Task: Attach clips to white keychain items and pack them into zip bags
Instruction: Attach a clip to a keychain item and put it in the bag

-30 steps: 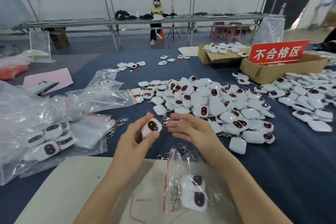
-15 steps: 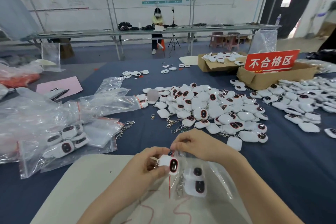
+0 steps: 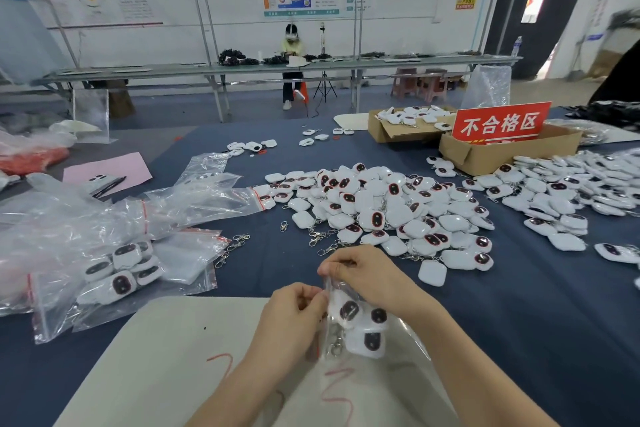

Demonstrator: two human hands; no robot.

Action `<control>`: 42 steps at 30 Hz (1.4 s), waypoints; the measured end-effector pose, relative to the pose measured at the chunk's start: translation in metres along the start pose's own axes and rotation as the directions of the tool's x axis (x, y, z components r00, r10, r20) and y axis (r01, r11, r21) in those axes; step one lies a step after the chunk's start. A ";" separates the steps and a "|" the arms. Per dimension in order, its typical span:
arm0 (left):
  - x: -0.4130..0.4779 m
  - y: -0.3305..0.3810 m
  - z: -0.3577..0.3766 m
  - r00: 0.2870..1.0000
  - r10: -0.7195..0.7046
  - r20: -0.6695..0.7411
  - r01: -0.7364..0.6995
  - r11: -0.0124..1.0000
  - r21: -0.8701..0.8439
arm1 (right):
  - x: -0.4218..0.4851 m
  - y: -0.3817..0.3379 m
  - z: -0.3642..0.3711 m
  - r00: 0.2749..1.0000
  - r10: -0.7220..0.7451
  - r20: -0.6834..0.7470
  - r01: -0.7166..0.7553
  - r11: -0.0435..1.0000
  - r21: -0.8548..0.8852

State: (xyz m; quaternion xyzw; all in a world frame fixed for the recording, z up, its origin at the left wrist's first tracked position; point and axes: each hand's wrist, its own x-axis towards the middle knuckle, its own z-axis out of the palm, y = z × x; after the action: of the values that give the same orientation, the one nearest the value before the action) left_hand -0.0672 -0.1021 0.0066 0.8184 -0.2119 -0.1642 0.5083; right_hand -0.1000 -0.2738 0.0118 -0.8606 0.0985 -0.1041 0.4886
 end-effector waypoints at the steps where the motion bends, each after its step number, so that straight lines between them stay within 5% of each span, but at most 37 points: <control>1: 0.001 0.002 0.000 0.999 -0.029 0.026 0.030 0.999 -0.020 | -0.001 0.001 0.001 1.000 0.006 -0.009 -0.006 1.000 0.018; 5: 0.007 0.013 -0.001 0.972 -0.156 0.178 0.167 0.985 -0.051 | -0.005 0.002 0.002 0.999 0.008 -0.039 -0.006 0.999 0.041; 9: 0.010 0.013 -0.005 0.949 -0.076 0.305 0.043 0.993 0.112 | -0.006 0.000 0.000 1.000 -0.017 0.001 0.017 0.997 0.075; 17: 0.037 -0.009 -0.018 0.984 0.159 -0.084 -0.144 0.975 0.169 | 0.006 0.012 -0.014 0.983 0.027 -0.181 -0.027 1.000 0.006; 26: 0.088 -0.015 0.009 0.978 0.207 0.004 -0.181 0.846 0.502 | 0.019 0.046 -0.007 0.883 0.086 -0.462 -0.171 0.975 -0.145; 34: 0.141 0.007 0.046 0.982 0.188 -0.014 -0.135 0.757 0.639 | 0.021 0.053 -0.011 0.875 0.070 -0.479 -0.113 0.992 -0.061; 38: 0.145 0.011 0.053 0.979 0.204 -0.020 -0.164 0.837 0.523 | 0.021 0.053 -0.012 0.878 0.067 -0.475 -0.103 0.993 -0.050; 42: 0.126 0.006 0.041 0.971 0.228 -0.075 -0.224 0.973 0.061 | 0.025 0.055 -0.011 0.890 0.069 -0.451 -0.066 0.998 0.022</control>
State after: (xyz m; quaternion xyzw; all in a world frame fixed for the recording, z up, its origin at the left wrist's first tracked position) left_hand 0.0192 -0.2006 -0.0124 0.8079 -0.2870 -0.0660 0.5104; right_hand -0.0833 -0.3173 -0.0274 -0.8076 0.2387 -0.2843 0.4582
